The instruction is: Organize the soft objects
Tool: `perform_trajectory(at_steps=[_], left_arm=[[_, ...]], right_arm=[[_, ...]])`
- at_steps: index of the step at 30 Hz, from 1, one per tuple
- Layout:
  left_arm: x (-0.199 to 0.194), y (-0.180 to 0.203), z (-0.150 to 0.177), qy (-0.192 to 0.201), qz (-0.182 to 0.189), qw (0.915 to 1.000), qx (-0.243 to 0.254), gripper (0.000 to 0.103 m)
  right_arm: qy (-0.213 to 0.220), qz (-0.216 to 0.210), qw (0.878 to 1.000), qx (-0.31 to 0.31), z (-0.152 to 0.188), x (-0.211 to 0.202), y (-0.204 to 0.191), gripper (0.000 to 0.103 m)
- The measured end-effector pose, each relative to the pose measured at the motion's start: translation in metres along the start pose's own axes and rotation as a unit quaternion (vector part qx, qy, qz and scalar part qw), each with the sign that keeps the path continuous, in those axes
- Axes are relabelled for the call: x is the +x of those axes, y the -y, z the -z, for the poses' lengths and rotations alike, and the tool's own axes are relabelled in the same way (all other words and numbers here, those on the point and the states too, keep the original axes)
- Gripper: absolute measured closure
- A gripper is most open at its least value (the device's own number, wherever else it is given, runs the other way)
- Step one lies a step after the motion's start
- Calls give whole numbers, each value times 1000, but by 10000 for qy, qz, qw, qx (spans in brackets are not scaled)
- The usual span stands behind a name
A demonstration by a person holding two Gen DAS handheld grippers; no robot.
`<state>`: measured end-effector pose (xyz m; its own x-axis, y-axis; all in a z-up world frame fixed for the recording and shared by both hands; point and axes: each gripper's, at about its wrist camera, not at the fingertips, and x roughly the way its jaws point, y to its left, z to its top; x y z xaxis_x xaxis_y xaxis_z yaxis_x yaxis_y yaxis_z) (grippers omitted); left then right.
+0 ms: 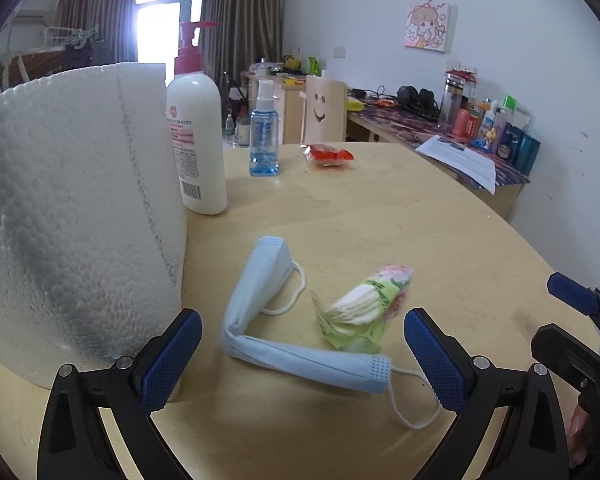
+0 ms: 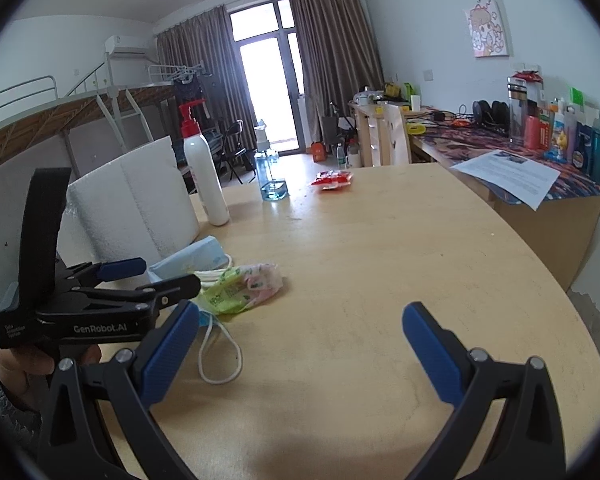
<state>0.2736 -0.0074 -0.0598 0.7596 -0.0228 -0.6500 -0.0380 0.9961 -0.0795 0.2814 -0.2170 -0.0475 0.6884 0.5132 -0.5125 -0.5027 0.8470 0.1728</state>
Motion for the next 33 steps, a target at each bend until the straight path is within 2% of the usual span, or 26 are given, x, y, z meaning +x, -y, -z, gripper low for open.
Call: perform_trajectory(at_steps=[9,13,20,23,25,27,31,33], left_arm=[[3,-28,-4,-69,-295,9989,-353,3],[3,-33,-2,-112,-415,9982,-423,11],[13,-35,1,-376,-375,9974,-479,33],[16,-36,1,-446,-341,9972,-492,47],[18,-35,1,-475,-345,9972,-465,52],[19,-34,2,-520,-261,9973,-450,63],[21,-34,3,-576,-166,9974,-387,76],[22,-36,4,-634,-79,9971,-413,86]], right_arm=[[-62,-69,9999,-136,-8,8,-5,1],[-105,-118,9997,-159,-9,11,-6,1],[-242,-196,9992,-248,-10,19,-10,1],[-336,-241,9986,-323,-12,23,-15,1],[-392,-254,9982,-380,-14,27,-17,1],[-480,-299,9975,-434,-16,32,-20,1],[-623,-378,9955,-602,-20,42,-29,1],[-723,-392,9940,-726,-21,48,-35,1]])
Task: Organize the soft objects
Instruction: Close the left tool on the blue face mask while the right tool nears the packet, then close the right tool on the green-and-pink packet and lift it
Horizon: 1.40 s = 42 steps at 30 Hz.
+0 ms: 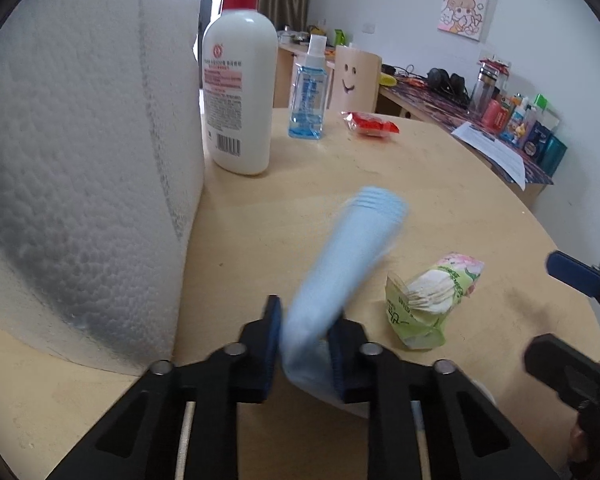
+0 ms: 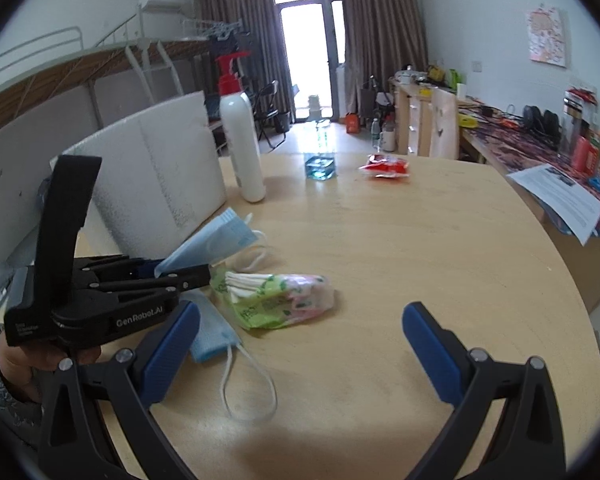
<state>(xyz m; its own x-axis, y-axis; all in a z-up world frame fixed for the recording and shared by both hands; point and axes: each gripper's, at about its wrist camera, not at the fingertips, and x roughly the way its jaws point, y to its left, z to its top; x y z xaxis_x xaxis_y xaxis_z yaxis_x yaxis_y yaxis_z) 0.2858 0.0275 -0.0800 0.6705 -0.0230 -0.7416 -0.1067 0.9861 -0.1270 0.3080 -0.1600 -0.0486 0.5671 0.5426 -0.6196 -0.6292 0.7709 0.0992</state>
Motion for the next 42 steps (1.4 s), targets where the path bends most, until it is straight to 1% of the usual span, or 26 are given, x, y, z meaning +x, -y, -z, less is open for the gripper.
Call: perform_trajectory(at_steps=[6,10,15,21,26,32,34,35,36,37,38,42], left_arm=[[-5,-2,3,33,64,10000,45,88],[-8,-8,3,40,108,9999,-55,88],[-14,-11,3,122,99,9999,-65,88],[-13,-14,4,79,16,9999,-86,88],[-12,-13,4,70,45,9999,-69,88],[-11,-12,4,59,60,10000,-44,88],[-12,-13,4,70,44,10000,-39,88],[-12,-13,4,71,41,10000,-42,88],[-11,-13,4,71,39,10000,-43,88],[-11,-13,4,75,38,10000,-45,88],[-11,-13,4,77,31,10000,-37,88],[-13,-11,5,117,35,9999,9,88]], right_arm=[[-360,-104,9985,-410,-4,19,-11,1],[-514,-164,9974,-483,-9,28,-12,1],[-700,-97,9958,-590,-15,42,-17,0],[-952,-119,9935,-617,-18,58,-20,0],[-1062,-34,9926,-586,-19,69,-20,1],[-1162,-40,9919,-501,-16,75,-18,1],[-1154,-27,9921,-485,-16,75,-19,5],[-1136,-23,9923,-482,-16,74,-19,14],[-1156,-20,9922,-464,-16,74,-18,20],[-1146,-40,9924,-447,-16,73,-18,21],[-1125,-62,9927,-424,-16,71,-17,25],[-1110,-117,9931,-350,-17,68,-16,26]])
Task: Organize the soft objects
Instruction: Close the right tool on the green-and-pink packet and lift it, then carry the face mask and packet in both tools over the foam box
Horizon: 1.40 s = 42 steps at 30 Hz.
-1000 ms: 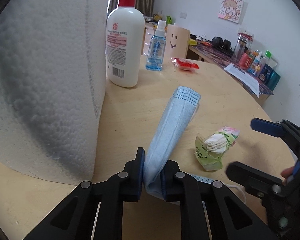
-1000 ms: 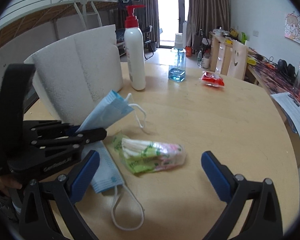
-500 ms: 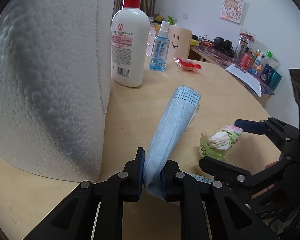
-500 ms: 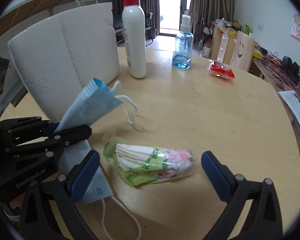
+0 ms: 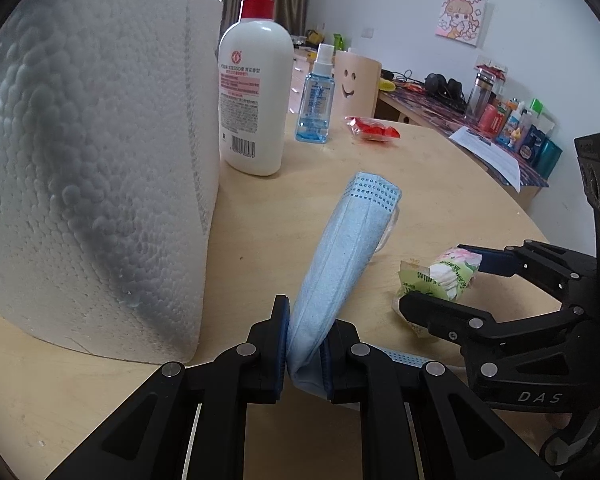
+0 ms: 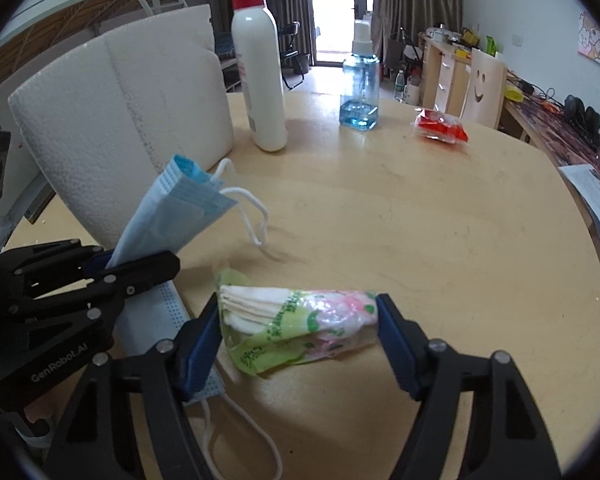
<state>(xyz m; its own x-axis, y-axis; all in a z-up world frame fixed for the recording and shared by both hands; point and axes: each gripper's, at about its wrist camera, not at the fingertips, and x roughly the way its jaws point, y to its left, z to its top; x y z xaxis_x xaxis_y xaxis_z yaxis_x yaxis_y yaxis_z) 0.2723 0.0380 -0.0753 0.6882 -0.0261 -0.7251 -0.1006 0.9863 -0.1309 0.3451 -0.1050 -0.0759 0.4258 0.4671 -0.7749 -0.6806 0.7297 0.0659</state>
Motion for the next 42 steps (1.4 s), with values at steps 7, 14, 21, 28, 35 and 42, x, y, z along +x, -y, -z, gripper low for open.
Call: perform_trajectory(at_steps=[7,14,21,28,35,42], left_arm=[[-4,2,1,83,46,9999,46,88],[-11,10,2,154,98,9997,181,88],[-40,17,2,455,109,9985,288,88],[-71,18,12,728,145,9967,336,88],[-104,17,24,1025,63,9935,485,88],[-133,14,36,1286,48,9899,595,88]], right_arm=[[259,87,9996,45,-1,-19,1,26],[495,211,9985,126,2,-43,2,26],[795,286,9963,155,11,-71,-7,26],[1073,403,9933,143,22,-103,-20,26],[1381,438,9893,147,35,-126,-37,26],[1685,466,9843,248,48,-148,-54,26]])
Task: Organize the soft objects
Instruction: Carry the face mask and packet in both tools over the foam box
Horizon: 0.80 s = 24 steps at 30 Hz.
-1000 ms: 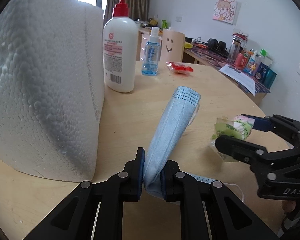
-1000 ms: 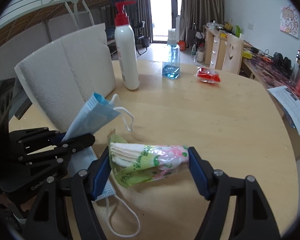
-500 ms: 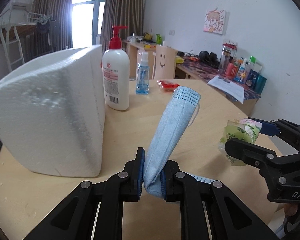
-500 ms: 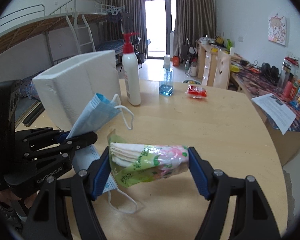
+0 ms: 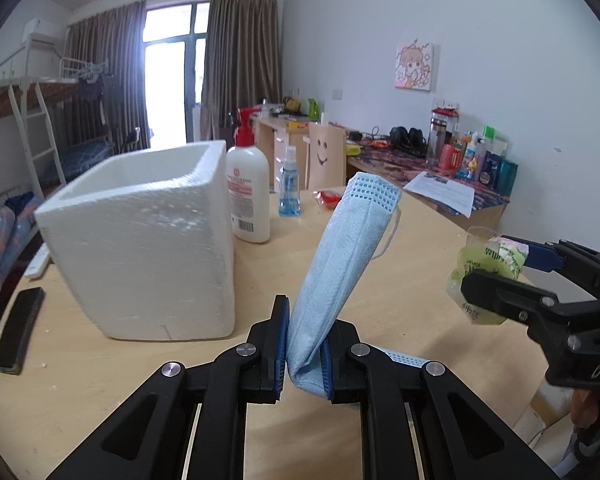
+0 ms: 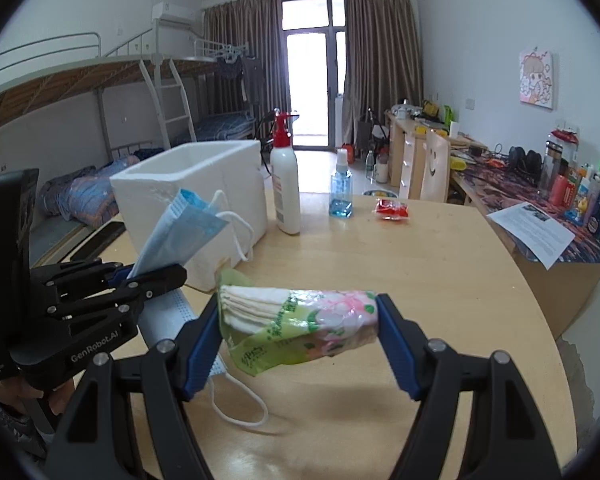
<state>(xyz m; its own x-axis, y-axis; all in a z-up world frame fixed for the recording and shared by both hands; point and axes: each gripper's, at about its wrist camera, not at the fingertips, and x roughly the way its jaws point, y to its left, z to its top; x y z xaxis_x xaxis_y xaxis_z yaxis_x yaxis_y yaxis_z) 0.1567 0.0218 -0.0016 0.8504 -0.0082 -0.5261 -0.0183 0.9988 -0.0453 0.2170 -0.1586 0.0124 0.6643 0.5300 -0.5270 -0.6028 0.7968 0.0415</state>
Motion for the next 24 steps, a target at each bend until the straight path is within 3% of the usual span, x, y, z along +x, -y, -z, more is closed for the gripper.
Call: perform_trajectory(at_steps=[24], left_arm=[[-80,-28,12,835,-369,9958,62,88]], right_arm=[[931,89,9952,-282,1,-59,-51,26]])
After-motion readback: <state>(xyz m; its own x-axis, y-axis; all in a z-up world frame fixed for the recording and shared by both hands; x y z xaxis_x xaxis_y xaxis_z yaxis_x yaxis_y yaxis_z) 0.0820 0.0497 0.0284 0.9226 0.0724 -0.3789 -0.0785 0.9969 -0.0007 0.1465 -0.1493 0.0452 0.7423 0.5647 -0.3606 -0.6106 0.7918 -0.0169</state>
